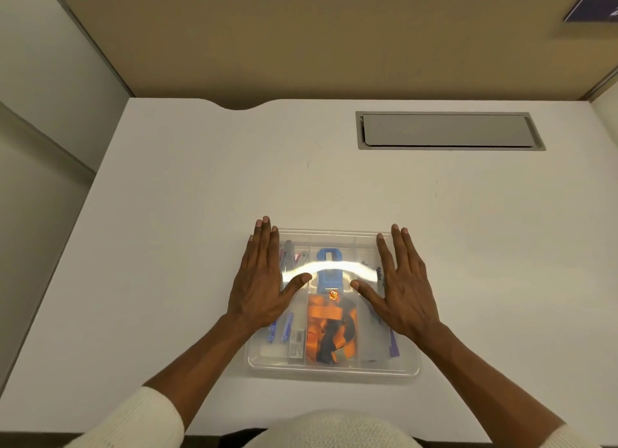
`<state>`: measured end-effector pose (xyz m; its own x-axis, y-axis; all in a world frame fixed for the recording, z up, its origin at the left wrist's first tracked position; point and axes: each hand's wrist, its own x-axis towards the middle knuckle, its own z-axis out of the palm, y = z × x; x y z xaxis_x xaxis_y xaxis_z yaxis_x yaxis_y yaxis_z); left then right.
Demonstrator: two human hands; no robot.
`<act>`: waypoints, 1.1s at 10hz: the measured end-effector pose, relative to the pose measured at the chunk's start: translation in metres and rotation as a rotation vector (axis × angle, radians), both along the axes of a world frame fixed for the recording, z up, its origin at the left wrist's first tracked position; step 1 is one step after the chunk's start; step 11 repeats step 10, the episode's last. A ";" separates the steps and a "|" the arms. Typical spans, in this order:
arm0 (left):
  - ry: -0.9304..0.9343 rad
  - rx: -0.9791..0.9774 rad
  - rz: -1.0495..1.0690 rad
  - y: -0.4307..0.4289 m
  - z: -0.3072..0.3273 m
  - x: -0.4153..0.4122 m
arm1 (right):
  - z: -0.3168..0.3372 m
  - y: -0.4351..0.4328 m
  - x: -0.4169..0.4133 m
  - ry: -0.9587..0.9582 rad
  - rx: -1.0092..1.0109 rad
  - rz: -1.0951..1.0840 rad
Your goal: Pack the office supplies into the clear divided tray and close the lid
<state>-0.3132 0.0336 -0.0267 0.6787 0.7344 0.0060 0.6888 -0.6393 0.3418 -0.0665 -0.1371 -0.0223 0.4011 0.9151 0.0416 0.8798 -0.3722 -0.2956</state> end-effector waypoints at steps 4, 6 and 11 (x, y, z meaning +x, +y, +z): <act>0.080 0.047 0.012 0.006 -0.004 0.004 | 0.005 0.004 0.001 -0.062 -0.066 -0.004; 0.109 0.104 0.004 0.004 -0.005 0.004 | 0.002 0.002 0.001 -0.093 -0.083 -0.001; 0.349 0.141 0.008 -0.004 0.024 0.007 | 0.041 0.006 -0.010 0.029 -0.088 0.004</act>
